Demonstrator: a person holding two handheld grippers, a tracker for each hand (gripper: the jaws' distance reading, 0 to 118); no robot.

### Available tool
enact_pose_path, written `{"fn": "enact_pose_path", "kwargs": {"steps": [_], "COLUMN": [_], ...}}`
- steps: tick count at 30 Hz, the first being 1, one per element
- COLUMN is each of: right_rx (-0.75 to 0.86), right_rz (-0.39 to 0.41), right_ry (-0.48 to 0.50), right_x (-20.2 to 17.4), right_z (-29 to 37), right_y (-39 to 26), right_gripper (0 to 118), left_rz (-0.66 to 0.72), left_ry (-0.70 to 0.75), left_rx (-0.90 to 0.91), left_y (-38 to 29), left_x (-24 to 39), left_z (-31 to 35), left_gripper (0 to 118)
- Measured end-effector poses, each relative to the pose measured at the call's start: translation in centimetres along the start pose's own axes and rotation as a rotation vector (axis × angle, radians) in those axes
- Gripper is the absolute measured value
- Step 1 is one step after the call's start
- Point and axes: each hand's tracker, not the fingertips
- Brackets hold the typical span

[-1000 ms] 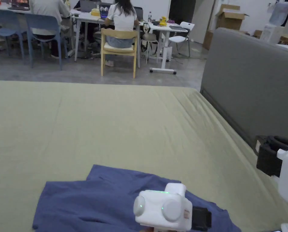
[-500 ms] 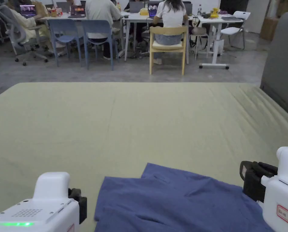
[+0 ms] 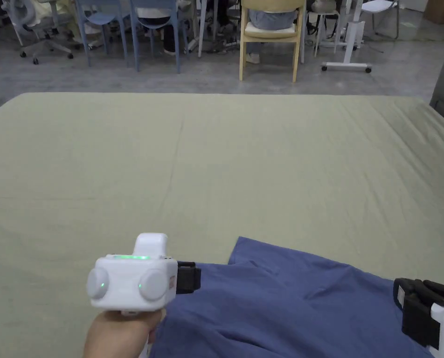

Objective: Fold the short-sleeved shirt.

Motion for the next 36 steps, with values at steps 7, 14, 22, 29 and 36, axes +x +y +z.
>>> {"fn": "enact_pose_path", "kwargs": {"steps": [7,14,22,29,36], "right_rx": [-0.066,-0.155,-0.231,-0.531,-0.424], "right_rz": [-0.004,-0.122,-0.276,-0.295,-0.371], "right_ry": [-0.049,-0.155,-0.299,-0.338,-0.16], "right_x": [2.0,6.3,12.3,13.9,13.0], "right_z": [-3.1,-5.0,-5.4,-10.8,-8.6], "right_y": [-0.4,-1.9,-6.0,-11.6,-10.3], "right_gripper": [2,2,99,118,10], "left_rz": [-0.034,-0.085,0.043,0.108,0.199], "left_ry": [0.061,0.013,-0.132,-0.146,-0.118], "left_rx": [-0.137,-0.001,0.219,0.312,0.354], "left_y": [1.3,2.0,1.9,0.3,-1.7], "left_x": [0.6,0.8,-2.5,-4.4,-7.0], "left_z": [-9.1,-4.3,9.1,16.3,19.7], "left_gripper": [109,0,0,0,0]}}
